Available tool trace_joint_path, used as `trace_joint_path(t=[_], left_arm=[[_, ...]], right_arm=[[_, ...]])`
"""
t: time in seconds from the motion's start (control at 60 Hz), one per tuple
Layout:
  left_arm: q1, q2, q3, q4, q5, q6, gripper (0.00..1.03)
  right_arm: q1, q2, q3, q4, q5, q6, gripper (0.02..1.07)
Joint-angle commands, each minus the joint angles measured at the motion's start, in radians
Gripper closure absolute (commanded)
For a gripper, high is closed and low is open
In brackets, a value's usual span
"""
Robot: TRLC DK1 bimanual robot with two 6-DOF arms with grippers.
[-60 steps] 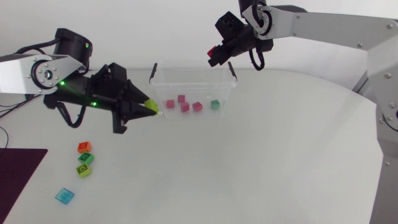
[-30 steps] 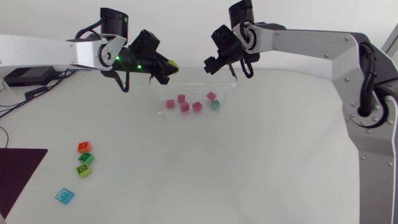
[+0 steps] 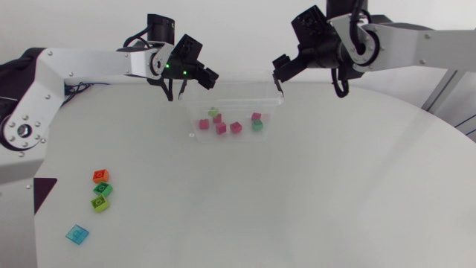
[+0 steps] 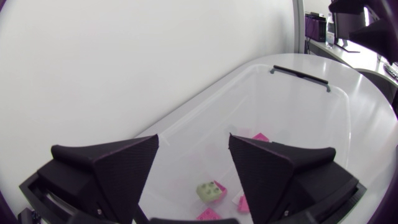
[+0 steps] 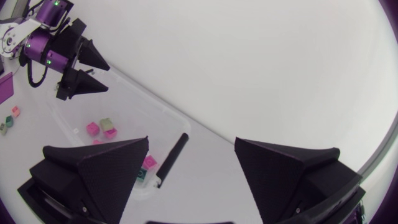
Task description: Pick up the duplo bricks and place them in the container
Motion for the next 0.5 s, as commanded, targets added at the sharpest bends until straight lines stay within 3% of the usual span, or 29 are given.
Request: trace_joint_path(t=[0.0,0.15,0.483], left_arm=[[0.005,0.012,0.022,-0.009,-0.024,-0.029,0.05],[0.035,-0.083,-0.07,-0.004,-0.024,-0.029,0.05],[0.117,-0.47,-0.492,0.098,-0.024,-0.001,0.05]], right_arm=[[-0.024,-0.089,-0.102,0.059,0.045,0.026,0.06],[-0.069,-0.221,-0.241,0.107,0.067,0.045,0.06],[-0.191,-0.5,-0.629,0.32,0.067,0.18,0.06]])
